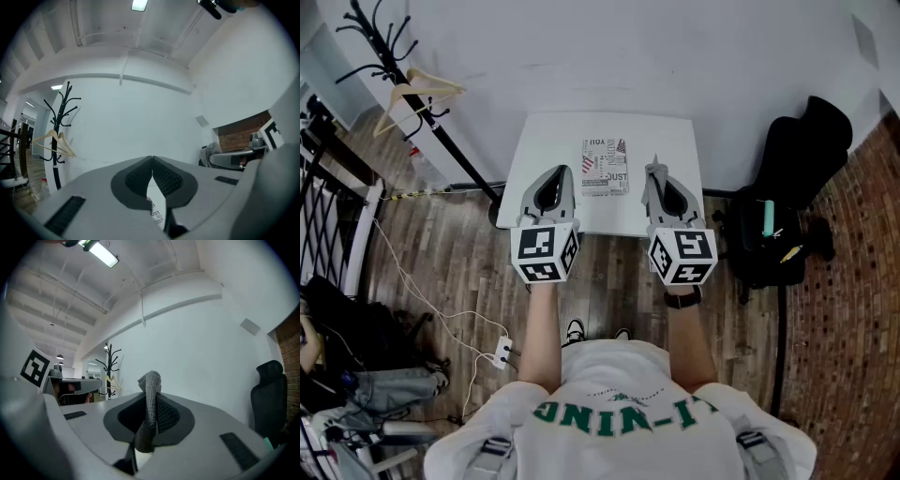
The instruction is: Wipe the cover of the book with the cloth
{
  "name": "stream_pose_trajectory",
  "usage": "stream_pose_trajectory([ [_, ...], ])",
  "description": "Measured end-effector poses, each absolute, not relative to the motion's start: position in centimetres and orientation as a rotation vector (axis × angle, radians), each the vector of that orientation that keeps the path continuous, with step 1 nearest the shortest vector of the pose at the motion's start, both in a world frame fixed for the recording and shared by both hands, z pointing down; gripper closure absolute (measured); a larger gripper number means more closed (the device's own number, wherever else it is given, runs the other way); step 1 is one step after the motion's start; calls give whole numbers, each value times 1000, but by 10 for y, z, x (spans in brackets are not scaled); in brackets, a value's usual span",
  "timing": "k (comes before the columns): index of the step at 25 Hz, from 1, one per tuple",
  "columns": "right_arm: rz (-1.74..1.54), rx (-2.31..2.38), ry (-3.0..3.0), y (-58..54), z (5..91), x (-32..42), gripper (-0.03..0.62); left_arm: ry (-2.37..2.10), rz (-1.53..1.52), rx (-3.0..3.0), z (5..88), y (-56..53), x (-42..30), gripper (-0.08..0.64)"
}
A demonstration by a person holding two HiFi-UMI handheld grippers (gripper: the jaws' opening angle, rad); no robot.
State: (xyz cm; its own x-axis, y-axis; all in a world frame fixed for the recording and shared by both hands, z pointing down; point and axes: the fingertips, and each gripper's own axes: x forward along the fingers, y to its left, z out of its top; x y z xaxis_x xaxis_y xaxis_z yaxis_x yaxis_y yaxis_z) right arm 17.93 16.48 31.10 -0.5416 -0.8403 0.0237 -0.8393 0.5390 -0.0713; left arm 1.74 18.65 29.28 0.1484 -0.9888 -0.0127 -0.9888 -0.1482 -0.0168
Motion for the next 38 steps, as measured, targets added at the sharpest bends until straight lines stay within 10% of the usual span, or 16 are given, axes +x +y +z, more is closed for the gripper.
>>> stream_pose_trajectory([
  [38, -137, -1640, 2797, -49, 345, 69, 549, 1901, 13, -2512, 319, -41, -77, 545],
])
